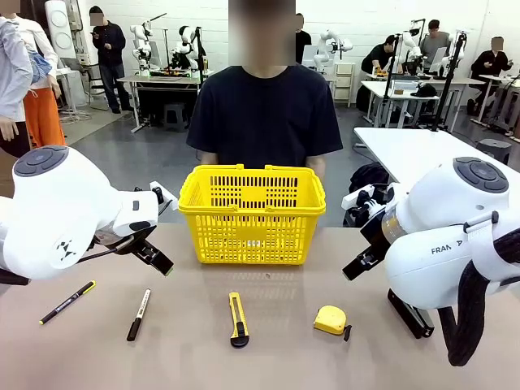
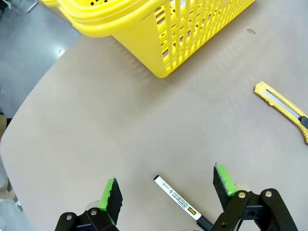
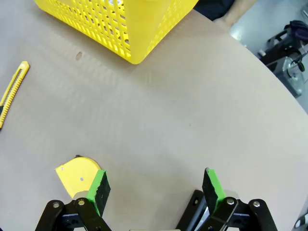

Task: Place the items the person wants into the basket.
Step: Pick up the item the person points to and place it in the Market Basket.

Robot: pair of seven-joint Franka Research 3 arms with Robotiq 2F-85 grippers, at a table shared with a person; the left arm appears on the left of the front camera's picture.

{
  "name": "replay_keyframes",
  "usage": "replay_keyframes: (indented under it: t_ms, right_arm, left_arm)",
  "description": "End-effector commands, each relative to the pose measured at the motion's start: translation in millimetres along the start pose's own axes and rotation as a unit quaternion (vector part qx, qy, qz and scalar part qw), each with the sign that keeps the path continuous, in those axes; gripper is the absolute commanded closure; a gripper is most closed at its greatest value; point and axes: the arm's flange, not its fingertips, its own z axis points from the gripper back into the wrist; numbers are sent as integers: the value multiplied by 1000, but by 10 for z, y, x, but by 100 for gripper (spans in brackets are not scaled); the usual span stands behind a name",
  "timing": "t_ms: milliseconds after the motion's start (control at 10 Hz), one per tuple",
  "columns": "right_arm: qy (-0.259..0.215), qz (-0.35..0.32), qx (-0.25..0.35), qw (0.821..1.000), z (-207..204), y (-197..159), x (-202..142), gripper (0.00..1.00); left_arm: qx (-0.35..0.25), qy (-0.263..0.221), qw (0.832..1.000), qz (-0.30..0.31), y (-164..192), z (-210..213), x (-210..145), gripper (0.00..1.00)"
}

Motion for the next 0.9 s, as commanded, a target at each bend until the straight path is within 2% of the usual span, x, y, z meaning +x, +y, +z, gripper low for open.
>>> replay_keyframes:
  t_ms: [0,700,800]
  right_arm:
    - [0,0,0,1000,0,0,0,0]
    - [0,0,0,1000,0,0,0,0]
    - [4,26,-19,999,408,188,97,0]
  left_arm:
    - [0,0,1000,0,0,0,0,0]
    - [0,0,1000,0,0,0,0,0]
    - [12,-6,1000,-5,-128,343,112,0]
